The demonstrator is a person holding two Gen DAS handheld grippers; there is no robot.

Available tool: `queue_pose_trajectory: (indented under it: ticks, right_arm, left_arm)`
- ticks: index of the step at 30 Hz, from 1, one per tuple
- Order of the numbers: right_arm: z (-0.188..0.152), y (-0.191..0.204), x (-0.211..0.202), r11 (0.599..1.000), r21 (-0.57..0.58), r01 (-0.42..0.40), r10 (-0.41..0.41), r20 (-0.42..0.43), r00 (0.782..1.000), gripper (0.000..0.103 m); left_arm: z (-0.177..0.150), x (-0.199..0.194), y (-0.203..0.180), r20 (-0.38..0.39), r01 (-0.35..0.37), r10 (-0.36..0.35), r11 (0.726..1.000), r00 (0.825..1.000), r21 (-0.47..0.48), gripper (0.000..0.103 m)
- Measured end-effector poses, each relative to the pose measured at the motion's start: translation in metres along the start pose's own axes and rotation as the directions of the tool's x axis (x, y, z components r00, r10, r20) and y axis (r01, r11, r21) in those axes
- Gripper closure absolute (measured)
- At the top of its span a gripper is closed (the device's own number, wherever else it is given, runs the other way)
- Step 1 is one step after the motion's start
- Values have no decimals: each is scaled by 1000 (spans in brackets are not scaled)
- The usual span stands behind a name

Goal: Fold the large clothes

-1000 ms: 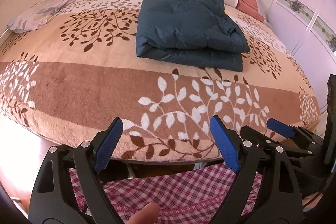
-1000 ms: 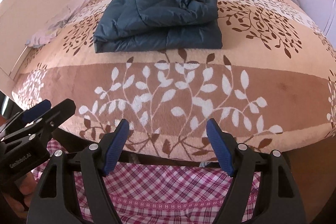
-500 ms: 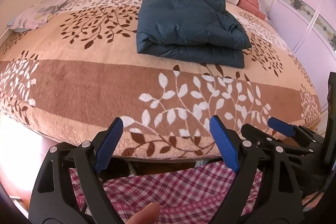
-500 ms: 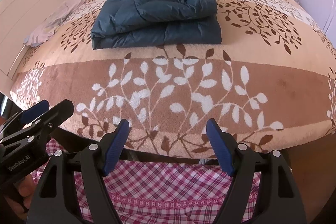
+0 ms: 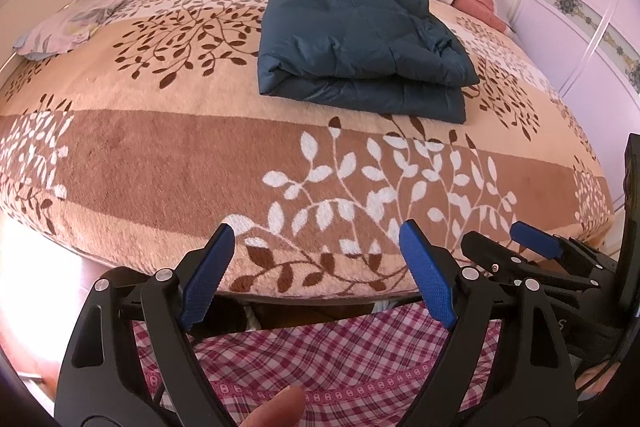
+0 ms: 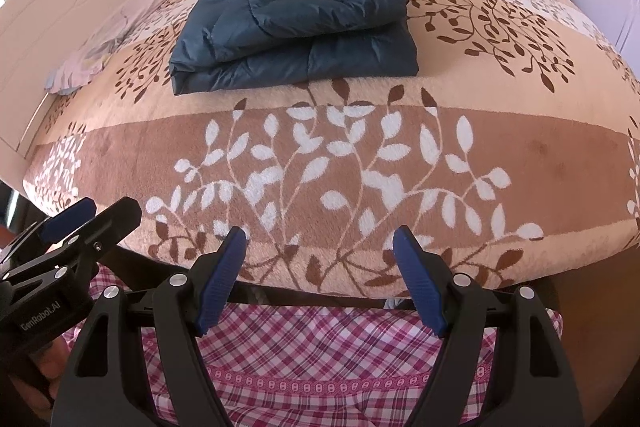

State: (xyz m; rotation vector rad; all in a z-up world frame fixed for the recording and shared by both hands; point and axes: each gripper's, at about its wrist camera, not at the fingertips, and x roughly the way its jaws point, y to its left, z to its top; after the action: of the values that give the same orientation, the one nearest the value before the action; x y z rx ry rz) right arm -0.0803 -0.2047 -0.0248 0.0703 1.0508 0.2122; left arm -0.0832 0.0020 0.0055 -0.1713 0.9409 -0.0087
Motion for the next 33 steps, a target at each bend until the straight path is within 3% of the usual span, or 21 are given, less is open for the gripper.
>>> queue_pose_trajectory:
  ticks: [33]
  right_arm:
    - [-3,-3,3,1000,13,-15,15,-10,1000,29]
  left_arm:
    - [-3,3,-1,-17,-6,6,1000,1000,10,24]
